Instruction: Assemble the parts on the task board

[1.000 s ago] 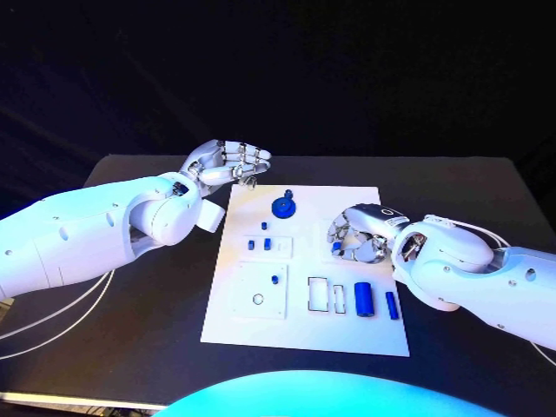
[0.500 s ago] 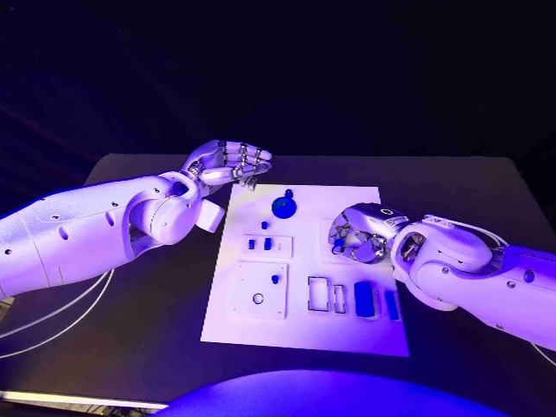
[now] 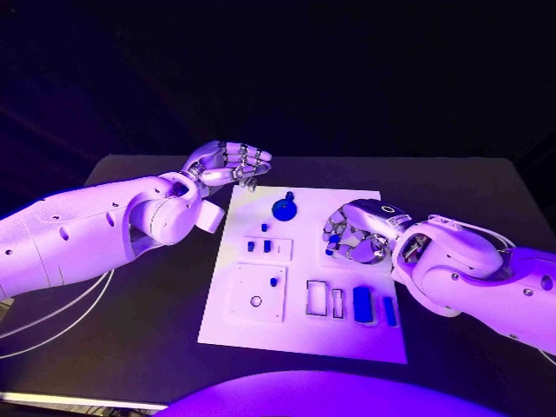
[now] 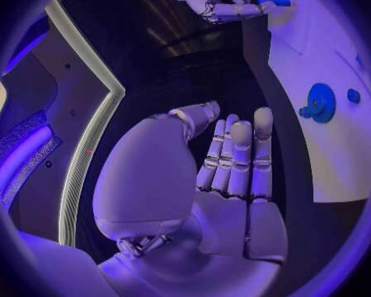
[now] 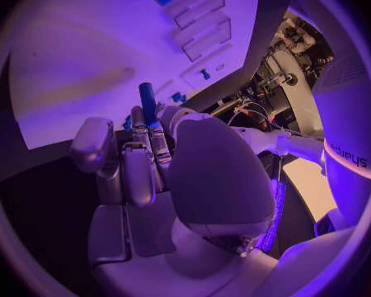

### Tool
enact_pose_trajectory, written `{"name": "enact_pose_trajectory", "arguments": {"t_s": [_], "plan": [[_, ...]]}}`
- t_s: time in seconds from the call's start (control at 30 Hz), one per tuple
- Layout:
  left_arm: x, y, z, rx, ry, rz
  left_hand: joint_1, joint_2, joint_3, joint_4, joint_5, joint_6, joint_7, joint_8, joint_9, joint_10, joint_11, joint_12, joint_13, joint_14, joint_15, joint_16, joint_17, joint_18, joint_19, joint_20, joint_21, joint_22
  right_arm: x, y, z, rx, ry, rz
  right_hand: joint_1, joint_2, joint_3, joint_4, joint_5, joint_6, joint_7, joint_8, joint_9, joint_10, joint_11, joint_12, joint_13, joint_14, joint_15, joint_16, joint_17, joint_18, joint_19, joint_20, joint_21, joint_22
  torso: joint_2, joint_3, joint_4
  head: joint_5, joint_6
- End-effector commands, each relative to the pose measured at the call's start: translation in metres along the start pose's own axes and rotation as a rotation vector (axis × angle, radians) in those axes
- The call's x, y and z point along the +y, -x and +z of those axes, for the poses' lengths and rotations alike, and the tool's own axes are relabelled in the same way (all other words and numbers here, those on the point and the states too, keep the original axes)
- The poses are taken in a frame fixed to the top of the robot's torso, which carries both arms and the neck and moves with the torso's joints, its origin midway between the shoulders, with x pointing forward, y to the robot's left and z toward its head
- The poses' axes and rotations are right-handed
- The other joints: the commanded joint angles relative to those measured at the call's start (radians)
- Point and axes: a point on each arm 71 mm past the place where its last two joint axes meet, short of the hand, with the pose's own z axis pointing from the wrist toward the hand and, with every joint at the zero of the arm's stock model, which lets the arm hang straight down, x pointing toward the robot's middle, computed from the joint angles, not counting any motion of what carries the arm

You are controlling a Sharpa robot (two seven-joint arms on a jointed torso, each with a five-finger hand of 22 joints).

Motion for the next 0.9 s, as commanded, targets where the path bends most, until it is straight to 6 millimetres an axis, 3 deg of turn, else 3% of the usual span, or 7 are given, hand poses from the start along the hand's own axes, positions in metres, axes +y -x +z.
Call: {"name": "enact_pose_trajectory", "arguments": {"t_s": [0.03,0.17,0.33,0.57,0.9], "plan": [[-0.001,-0.003,0.001,0.017,-0.008,-0.003,-0.007,0.003,-0.006,0.001,-0.004,-0.006,-0.001,0.004,-0.001,-0.006,0.003,0.003,-0.001,-0.006,-0.001,0.004,0.0,0.015,-0.004,0.005,-0.007,-0.001,0.012,0.01,-0.002,-0.051,0.05,0.018,-0.002,-0.004,0.089,-0.093,-0.001,0.001,0.005,0.004,0.002,0.068,-0.06,0.006,-0.002,0.029,-0.006,0.007,0.003,-0.019,0.003,-0.007,0.007,0.103,0.0,0.0001,0.0009,0.0,0.0],[-0.001,-0.004,0.002,0.018,-0.01,-0.003,-0.006,0.002,-0.006,0.001,-0.004,-0.009,-0.001,0.004,-0.002,-0.01,0.003,0.003,-0.002,-0.005,-0.001,0.005,0.002,0.015,-0.004,0.005,-0.007,-0.001,0.026,0.014,-0.001,-0.067,0.091,0.043,-0.003,-0.005,0.09,-0.095,-0.001,0.002,0.005,0.004,0.003,0.069,-0.06,0.006,-0.002,0.029,-0.006,0.008,0.004,-0.019,0.004,-0.007,0.01,0.105,-0.001,-0.0012,-0.0002,0.003,0.004],[0.0,-0.005,0.003,0.02,-0.01,-0.004,-0.006,0.002,-0.006,0.001,-0.004,-0.009,0.0,0.004,-0.002,-0.011,0.003,0.003,-0.002,-0.005,-0.001,0.005,0.002,0.015,-0.003,0.005,-0.007,-0.001,0.05,0.007,0.004,-0.054,0.158,0.092,-0.003,-0.005,0.092,-0.098,-0.001,0.001,0.006,0.005,0.004,0.069,-0.059,0.005,-0.001,0.029,-0.006,0.008,0.005,-0.019,0.004,-0.008,0.01,0.105,-0.001,0.0,-0.0003,0.014,0.001],[0.0,-0.007,0.006,0.022,-0.012,-0.006,-0.005,0.002,-0.006,0.0,-0.004,-0.01,0.0,0.004,-0.002,-0.012,0.003,0.003,-0.002,-0.005,0.0,0.005,0.002,0.015,-0.003,0.005,-0.007,-0.001,0.093,-0.025,0.015,-0.012,0.268,0.158,-0.006,-0.005,0.097,-0.105,-0.001,-0.002,0.008,0.004,0.005,0.067,-0.058,0.003,-0.001,0.029,-0.005,0.008,0.004,-0.018,0.002,-0.008,0.002,0.104,-0.001,-0.0024,0.0004,0.03,0.002],[0.001,-0.009,0.007,0.026,-0.01,-0.007,-0.003,0.003,-0.007,-0.001,-0.004,-0.011,0.0,0.004,-0.002,-0.014,0.004,0.004,-0.002,-0.005,0.0,0.006,0.002,0.015,-0.003,0.006,-0.007,-0.002,0.113,-0.061,0.027,0.022,0.311,0.19,-0.007,-0.004,0.099,-0.107,-0.001,-0.003,0.008,0.004,0.006,0.066,-0.057,0.002,-0.001,0.029,-0.005,0.007,0.002,-0.018,0.001,-0.008,0.0,0.104,0.001,-0.0022,0.0017,0.058,-0.007]]}}
